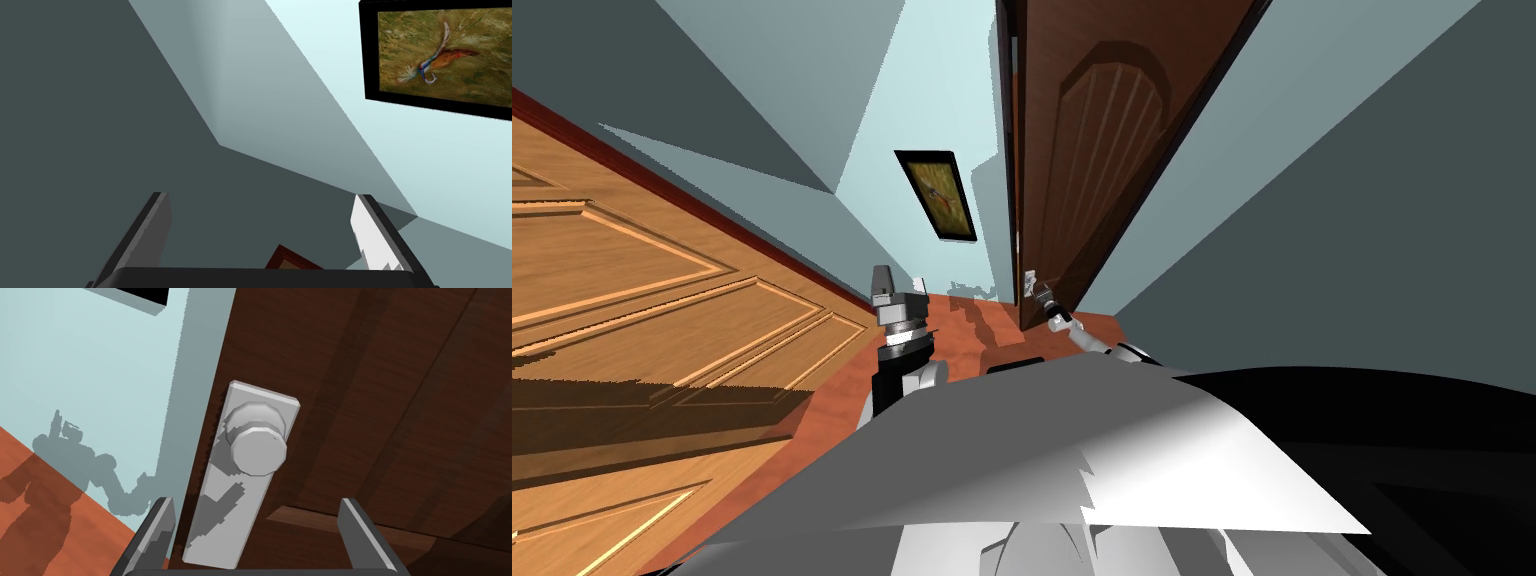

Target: Pull the door open

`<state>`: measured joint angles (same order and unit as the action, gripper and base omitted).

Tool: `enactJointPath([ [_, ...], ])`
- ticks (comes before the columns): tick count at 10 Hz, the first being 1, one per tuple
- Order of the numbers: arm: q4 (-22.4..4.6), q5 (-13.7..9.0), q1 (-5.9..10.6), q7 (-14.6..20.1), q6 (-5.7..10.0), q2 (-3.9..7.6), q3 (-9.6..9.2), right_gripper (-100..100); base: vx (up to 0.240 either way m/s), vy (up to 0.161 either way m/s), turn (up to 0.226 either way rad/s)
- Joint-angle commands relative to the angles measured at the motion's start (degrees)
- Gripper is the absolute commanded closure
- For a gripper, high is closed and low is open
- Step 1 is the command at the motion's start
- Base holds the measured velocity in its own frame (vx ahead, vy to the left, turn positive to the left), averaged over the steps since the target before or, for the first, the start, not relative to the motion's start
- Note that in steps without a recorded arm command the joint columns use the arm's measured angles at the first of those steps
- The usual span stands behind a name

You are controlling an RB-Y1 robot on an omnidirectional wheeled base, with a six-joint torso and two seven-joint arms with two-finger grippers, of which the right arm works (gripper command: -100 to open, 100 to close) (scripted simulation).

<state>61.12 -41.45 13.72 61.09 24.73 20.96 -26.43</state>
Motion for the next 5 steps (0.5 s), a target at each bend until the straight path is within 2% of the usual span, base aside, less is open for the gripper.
enactJointPath([
  [1,1.0,-1.8,-0.34,2.9,-0.17,-0.07,-0.60,-100,-0.057,-0.058,0.036],
  [5,2.8,-5.7,-0.96,8.6,-0.47,-0.38,-1.96,-100,-0.062,-0.072,0.029],
])
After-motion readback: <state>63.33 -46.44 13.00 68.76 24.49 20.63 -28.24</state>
